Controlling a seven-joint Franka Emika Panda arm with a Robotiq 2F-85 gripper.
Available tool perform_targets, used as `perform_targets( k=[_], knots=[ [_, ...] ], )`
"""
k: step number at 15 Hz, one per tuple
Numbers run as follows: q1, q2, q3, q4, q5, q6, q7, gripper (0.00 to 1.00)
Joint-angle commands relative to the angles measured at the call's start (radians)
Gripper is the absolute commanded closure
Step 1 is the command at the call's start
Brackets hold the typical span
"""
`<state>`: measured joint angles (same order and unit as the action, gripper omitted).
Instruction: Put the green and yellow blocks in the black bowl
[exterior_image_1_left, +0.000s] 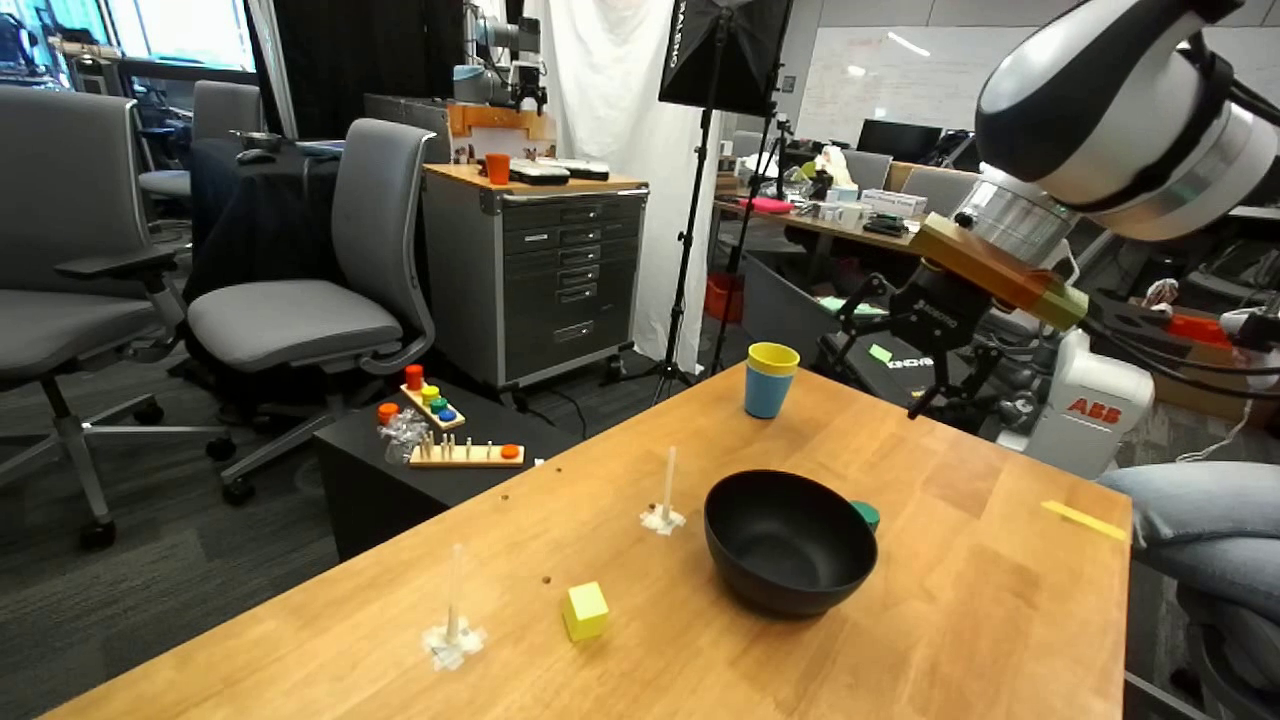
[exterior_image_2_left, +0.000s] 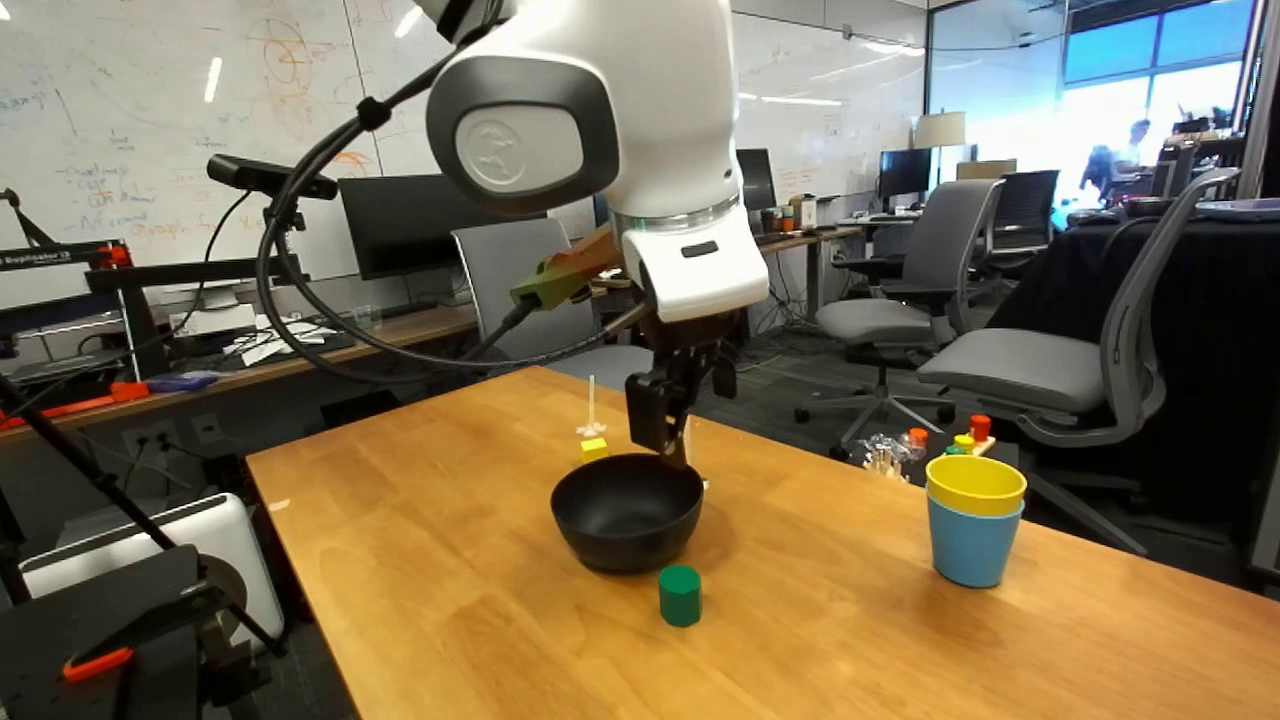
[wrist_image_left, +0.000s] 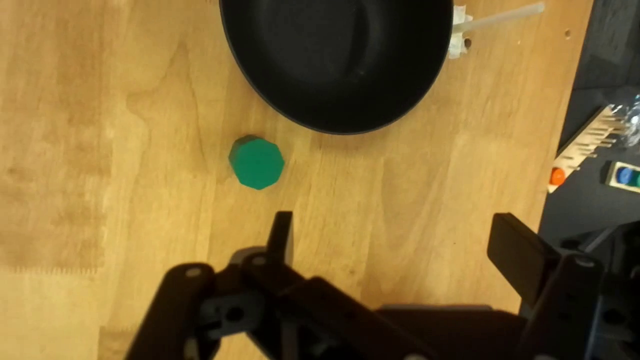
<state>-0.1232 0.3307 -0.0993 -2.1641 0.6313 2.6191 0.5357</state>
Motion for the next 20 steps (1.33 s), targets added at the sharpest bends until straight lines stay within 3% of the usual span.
perform_targets(
  k=[1, 11, 20],
  knots=[
    [0.016, 0.03, -0.029, 0.002, -0.005, -0.001, 0.111, 0.0],
    [0.015, 0.207, -0.057, 0.109, -0.109, -0.122, 0.317, 0.0],
    [0.011, 0.329, -0.021, 0.218, -0.151, -0.176, 0.306, 0.0]
  ],
)
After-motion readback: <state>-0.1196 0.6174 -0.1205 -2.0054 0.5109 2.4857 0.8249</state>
